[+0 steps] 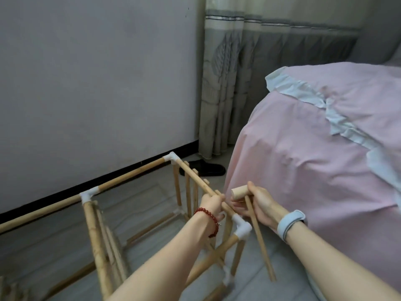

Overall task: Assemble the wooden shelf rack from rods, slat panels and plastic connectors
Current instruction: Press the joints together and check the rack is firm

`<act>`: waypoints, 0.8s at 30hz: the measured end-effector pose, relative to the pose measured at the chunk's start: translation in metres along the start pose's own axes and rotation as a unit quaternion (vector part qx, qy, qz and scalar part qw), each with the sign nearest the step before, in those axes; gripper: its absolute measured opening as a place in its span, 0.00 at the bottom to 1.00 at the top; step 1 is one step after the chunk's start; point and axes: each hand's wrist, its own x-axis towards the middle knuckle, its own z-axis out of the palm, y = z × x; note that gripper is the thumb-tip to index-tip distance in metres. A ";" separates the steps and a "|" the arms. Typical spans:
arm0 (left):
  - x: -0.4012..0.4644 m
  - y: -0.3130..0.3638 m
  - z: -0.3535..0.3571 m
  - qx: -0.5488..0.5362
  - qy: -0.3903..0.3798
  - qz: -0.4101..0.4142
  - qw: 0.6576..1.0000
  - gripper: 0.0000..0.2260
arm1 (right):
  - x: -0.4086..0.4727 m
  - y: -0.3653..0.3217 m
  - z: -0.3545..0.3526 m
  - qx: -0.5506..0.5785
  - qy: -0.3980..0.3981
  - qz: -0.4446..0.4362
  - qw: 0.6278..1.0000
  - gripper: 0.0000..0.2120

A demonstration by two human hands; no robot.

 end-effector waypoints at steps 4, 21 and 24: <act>-0.032 0.050 -0.013 -0.080 0.025 0.040 0.996 0.08 | -0.022 -0.031 0.001 0.007 0.009 -0.052 0.999 0.13; -0.304 0.164 -0.199 0.064 0.230 0.217 0.947 0.04 | -0.192 -0.077 0.171 -0.311 -0.134 -0.368 0.866 0.12; -0.345 0.148 -0.233 0.162 0.296 0.211 0.917 0.06 | -0.230 -0.061 0.192 -0.468 -0.097 -0.438 0.762 0.13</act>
